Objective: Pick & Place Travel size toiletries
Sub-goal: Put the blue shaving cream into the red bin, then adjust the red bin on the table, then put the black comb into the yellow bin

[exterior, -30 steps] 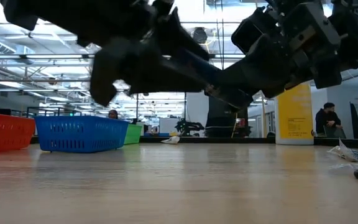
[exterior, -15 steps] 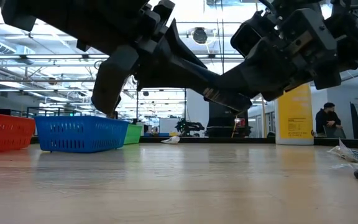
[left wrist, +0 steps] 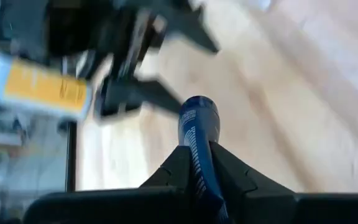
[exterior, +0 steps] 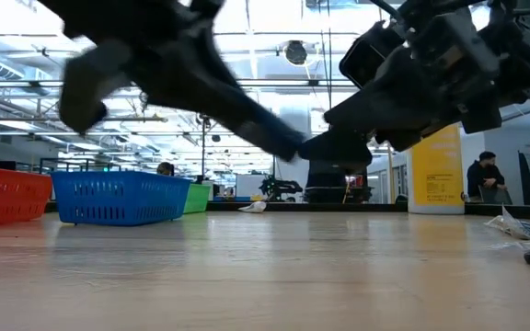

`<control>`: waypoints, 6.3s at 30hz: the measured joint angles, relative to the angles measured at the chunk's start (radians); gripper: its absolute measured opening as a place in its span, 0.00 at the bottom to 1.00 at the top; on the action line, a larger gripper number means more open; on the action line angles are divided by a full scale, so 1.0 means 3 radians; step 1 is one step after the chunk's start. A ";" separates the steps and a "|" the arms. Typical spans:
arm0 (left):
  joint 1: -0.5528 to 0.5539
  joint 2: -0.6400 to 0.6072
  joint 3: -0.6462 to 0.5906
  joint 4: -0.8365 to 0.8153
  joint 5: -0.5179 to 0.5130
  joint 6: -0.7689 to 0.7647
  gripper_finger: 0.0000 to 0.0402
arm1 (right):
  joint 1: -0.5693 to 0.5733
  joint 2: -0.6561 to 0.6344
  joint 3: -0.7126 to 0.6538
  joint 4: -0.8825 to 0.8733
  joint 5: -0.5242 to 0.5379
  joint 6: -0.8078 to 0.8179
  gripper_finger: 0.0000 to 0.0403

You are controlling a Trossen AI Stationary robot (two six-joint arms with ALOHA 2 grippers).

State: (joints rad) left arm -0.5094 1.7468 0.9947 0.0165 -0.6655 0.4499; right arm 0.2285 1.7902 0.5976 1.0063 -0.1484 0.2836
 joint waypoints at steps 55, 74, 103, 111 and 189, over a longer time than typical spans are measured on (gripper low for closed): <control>-0.0524 -0.1984 -0.0489 -0.5021 0.2165 -0.6620 0.10 | 0.0029 0.0000 0.0000 0.0073 0.0593 -0.0142 0.64; -0.0548 -0.1984 -0.0837 -0.4565 0.1782 -0.7301 0.23 | 0.0030 0.0000 0.0000 0.0072 0.0579 -0.0116 0.64; -0.0300 -0.1312 -0.0830 -0.4610 0.1579 -0.7592 0.05 | 0.0030 -0.0002 0.0000 0.0072 0.0575 -0.0116 0.64; -0.0077 -0.0868 -0.0829 -0.4603 0.1591 -0.7543 0.02 | 0.0030 -0.0002 0.0000 0.0072 0.0575 -0.0117 0.64; 0.0395 0.0408 -0.0417 0.2039 0.1526 -0.2418 0.01 | 0.0924 -0.0556 0.0212 -0.1488 0.1703 0.0175 0.01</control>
State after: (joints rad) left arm -0.3910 1.8692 0.8695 0.6283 -0.2078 -0.2756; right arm 0.5058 1.6232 0.6613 0.5599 0.3626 0.3362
